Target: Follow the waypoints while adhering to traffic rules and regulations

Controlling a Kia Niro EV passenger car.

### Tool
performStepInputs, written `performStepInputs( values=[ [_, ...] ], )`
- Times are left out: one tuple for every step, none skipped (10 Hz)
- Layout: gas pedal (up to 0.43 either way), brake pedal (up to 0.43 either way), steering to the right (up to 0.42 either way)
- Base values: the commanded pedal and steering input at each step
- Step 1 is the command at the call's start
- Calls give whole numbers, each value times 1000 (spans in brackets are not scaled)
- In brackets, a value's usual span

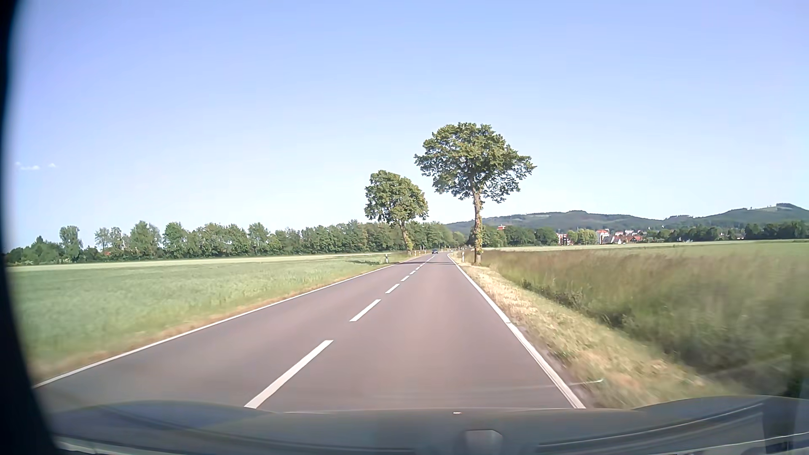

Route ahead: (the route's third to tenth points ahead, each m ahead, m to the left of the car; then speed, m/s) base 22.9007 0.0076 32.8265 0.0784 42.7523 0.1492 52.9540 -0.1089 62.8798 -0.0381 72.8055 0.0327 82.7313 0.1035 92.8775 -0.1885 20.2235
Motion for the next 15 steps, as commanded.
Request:
performStepInputs(
  values=[
    [248,6,4],
    [248,6,4],
    [248,6,4],
    [240,6,4],
    [240,6,4],
    [240,6,4],
    [240,6,4],
    [240,6,4],
    [240,6,4],
    [240,6,3],
    [240,6,0],
    [240,6,-1],
    [240,6,-2],
    [240,6,-3],
    [240,6,-3]
  ],
)
